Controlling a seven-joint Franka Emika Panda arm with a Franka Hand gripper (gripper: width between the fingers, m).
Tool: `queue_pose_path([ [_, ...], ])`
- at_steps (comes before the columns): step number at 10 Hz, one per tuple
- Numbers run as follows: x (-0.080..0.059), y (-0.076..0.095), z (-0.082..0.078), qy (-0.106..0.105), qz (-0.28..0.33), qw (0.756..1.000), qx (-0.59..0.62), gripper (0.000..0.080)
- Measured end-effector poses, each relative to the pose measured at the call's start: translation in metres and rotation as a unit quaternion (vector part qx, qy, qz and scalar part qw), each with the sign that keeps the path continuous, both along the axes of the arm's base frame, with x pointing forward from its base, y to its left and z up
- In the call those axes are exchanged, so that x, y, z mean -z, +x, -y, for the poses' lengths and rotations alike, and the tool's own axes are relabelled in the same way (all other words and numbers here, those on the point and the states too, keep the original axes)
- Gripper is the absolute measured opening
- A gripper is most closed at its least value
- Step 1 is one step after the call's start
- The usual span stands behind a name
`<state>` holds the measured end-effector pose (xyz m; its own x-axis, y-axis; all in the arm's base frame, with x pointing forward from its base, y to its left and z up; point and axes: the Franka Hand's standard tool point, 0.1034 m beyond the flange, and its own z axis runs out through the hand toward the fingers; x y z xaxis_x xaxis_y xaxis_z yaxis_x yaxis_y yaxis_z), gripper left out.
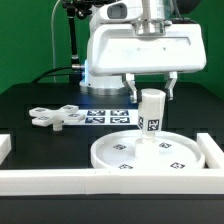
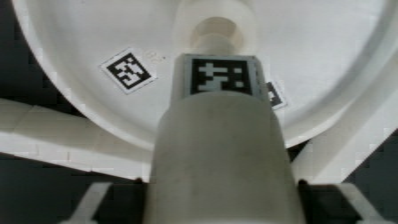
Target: Assemble round table
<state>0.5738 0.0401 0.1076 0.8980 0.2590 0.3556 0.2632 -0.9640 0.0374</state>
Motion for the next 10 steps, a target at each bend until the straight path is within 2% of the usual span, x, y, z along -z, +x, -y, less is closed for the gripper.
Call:
queue_pose_path([
  [10, 0.0, -0.004, -0.0029, -0.002, 0.021, 1.0, -0.003, 0.0409],
])
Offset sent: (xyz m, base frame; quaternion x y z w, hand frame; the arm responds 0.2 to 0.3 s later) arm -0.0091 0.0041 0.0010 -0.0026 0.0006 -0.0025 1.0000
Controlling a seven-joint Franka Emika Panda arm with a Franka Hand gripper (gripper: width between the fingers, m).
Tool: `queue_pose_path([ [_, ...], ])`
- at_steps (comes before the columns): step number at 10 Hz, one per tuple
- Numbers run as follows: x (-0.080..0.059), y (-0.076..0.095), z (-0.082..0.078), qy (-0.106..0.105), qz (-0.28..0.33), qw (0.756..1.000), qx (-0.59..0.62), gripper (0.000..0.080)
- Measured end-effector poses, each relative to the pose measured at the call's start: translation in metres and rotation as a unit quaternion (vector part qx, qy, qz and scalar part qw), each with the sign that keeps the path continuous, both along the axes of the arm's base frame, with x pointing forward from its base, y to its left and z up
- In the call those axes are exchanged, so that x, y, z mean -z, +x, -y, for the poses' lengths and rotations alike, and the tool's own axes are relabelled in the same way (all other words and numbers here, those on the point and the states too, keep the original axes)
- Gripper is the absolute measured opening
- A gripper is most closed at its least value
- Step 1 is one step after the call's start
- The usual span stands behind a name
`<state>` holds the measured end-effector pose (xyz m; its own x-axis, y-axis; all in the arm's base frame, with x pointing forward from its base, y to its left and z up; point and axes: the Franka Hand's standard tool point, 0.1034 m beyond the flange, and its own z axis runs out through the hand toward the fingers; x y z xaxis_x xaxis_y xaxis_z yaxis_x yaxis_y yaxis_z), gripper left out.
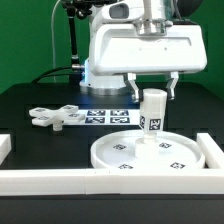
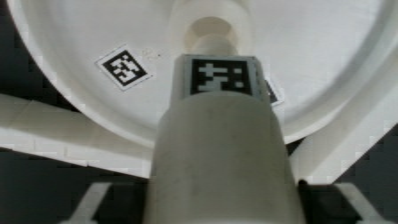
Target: Assemble round table
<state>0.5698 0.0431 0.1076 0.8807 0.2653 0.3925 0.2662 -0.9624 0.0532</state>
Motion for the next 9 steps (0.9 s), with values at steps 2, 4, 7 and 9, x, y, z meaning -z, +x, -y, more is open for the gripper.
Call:
queue_pose_path([
  [2, -0.0001, -0.0007, -0.0006, 0.0, 0.001, 1.0, -0.001, 0.0409],
  [4, 0.0, -0.0007, -0.0006, 0.0, 0.001, 1.0, -0.001, 0.041],
  [7, 0.0, -0.0006, -0.0006, 0.0, 0.001, 1.0, 0.0, 0.041],
  [9, 0.0003, -0.0058, -0.0016, -0.001, 0.003, 1.0, -0.001, 0.041],
])
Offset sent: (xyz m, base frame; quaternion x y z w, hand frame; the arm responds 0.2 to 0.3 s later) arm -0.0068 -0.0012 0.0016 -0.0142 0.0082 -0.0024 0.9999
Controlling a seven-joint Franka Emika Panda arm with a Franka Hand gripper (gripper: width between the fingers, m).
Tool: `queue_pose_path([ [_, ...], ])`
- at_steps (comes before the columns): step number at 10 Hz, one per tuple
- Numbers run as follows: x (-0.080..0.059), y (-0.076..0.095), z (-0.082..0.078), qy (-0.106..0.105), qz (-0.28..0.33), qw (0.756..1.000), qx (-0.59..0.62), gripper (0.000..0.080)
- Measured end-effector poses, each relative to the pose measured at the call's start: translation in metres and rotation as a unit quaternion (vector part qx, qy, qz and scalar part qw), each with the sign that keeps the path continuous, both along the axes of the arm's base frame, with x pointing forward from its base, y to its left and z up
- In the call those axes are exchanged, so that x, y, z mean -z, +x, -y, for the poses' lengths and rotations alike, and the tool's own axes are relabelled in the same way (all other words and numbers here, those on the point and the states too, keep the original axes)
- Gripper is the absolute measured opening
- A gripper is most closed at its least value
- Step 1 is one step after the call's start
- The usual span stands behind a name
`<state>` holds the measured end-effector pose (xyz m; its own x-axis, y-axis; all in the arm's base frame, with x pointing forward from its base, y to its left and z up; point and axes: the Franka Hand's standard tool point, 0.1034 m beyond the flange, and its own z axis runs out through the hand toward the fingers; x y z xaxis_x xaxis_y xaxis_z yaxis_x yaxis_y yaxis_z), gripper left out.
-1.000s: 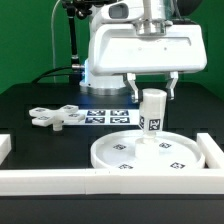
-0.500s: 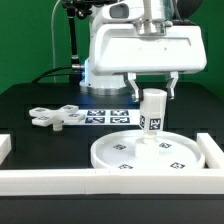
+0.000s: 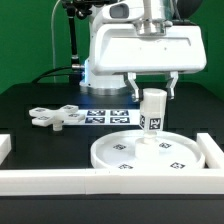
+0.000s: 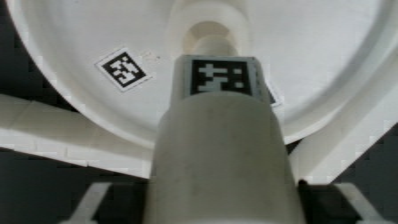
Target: Assemble round table
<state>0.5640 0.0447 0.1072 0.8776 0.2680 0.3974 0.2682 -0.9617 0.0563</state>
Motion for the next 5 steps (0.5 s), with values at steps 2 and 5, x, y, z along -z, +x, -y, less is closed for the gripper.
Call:
queue_pose_path([
  [2, -0.0001, -0.0028, 0.0007, -0.001, 0.004, 1.0, 0.0, 0.041],
  [5, 0.0025, -0.0027, 0.0053, -0.002, 0.002, 1.0, 0.002, 0.041],
])
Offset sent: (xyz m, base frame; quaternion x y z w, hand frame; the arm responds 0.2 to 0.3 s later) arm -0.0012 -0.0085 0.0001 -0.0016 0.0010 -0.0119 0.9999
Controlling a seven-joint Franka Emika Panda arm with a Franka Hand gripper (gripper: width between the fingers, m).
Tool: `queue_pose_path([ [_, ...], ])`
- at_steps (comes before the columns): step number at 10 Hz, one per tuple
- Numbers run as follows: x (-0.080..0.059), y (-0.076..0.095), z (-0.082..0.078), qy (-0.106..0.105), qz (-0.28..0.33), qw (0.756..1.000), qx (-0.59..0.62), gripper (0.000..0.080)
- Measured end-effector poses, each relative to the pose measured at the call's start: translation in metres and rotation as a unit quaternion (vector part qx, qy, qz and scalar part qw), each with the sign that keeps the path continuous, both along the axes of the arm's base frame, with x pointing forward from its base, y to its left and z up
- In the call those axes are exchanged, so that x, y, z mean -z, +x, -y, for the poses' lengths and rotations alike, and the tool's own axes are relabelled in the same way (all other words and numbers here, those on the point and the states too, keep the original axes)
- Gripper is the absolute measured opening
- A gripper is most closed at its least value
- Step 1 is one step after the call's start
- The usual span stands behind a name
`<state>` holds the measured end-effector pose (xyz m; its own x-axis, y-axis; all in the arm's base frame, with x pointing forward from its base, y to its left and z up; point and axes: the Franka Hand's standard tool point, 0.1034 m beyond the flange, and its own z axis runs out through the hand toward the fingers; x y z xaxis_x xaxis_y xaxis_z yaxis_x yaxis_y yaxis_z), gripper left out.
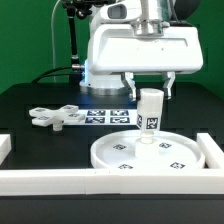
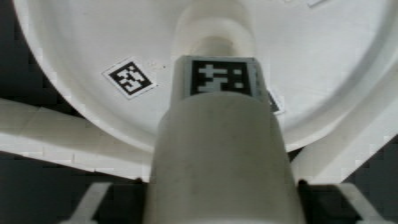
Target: Assemble round table
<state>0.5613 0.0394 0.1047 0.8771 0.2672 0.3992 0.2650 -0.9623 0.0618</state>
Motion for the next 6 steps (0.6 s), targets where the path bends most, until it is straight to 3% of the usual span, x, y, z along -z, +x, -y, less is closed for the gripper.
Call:
queue_pose_path([
  [6, 0.013, -0.001, -0.002, 0.0, -0.006, 1.0, -0.001, 0.041],
])
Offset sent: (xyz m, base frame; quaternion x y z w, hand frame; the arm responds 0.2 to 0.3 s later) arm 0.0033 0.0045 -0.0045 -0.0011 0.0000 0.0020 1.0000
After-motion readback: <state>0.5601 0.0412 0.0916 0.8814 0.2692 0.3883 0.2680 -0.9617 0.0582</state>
